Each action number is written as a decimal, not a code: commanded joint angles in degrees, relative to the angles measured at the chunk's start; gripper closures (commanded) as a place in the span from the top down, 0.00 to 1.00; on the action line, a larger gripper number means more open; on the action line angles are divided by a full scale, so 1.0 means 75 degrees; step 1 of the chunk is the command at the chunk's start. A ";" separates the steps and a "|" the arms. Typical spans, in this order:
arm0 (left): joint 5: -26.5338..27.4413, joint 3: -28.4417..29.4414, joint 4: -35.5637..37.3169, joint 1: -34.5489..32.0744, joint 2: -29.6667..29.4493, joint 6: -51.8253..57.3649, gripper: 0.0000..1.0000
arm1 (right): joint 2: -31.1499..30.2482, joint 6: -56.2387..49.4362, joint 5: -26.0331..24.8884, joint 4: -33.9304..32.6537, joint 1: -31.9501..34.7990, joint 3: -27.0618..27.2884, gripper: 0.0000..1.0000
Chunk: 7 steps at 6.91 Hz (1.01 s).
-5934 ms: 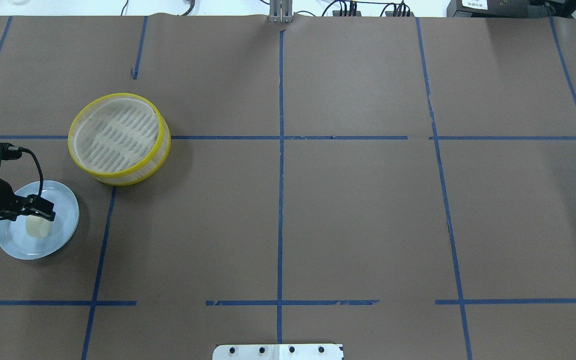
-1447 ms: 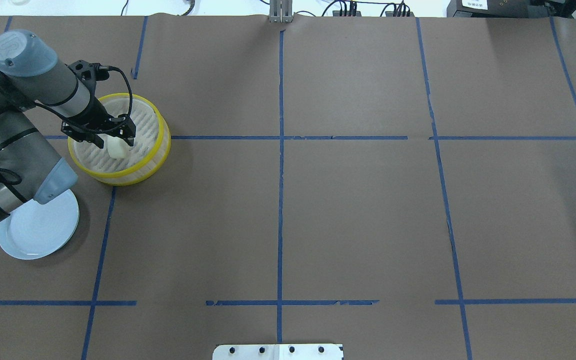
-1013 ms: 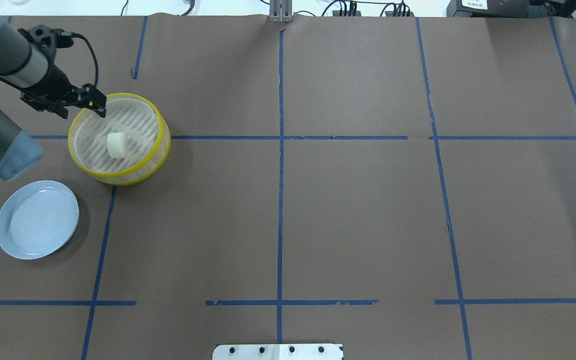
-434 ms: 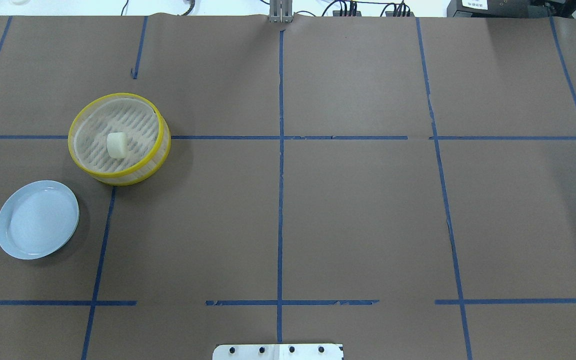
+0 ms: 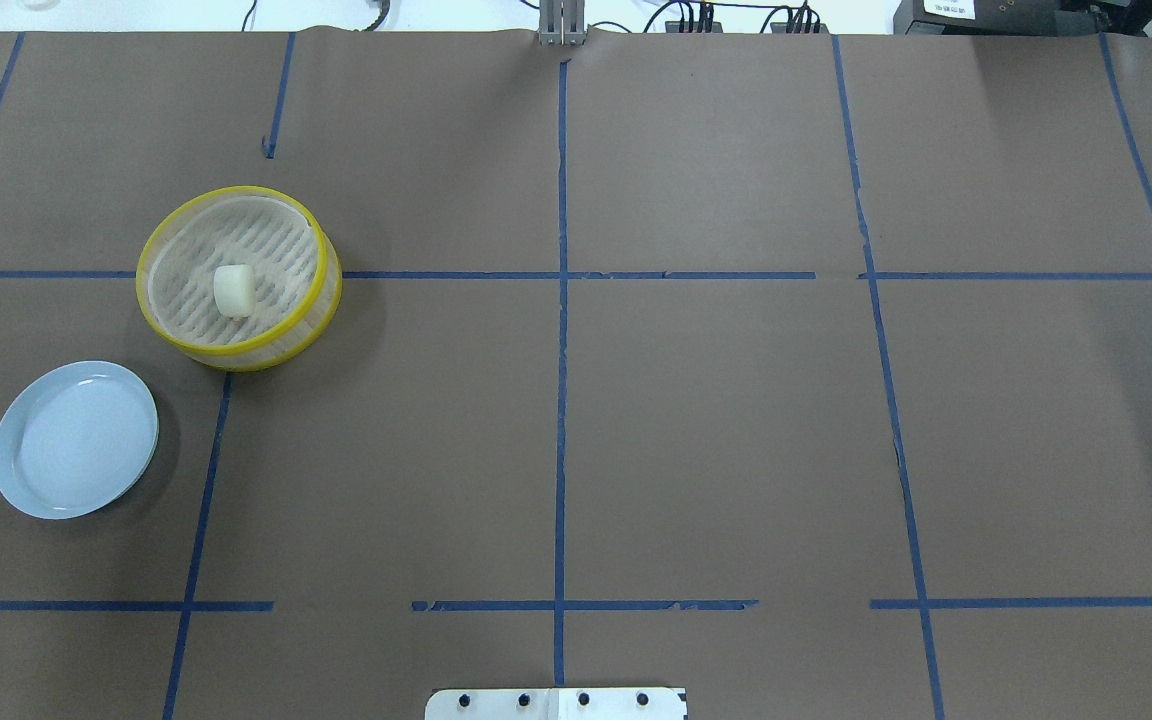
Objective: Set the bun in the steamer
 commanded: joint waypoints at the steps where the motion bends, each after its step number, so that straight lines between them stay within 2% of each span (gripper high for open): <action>1: 0.0119 -0.0128 0.0383 -0.0112 0.0024 0.0087 1.00 | 0.0000 0.0000 0.0000 0.0000 0.0000 0.0000 1.00; 4: -0.0033 -0.0443 0.0301 -0.0147 0.0538 0.0087 1.00 | 0.0000 0.0000 0.0000 0.0000 0.0000 0.0000 1.00; 7: 0.0014 -0.0574 0.0277 -0.0182 0.0540 0.0099 1.00 | 0.0000 0.0000 0.0000 0.0000 0.0000 0.0000 1.00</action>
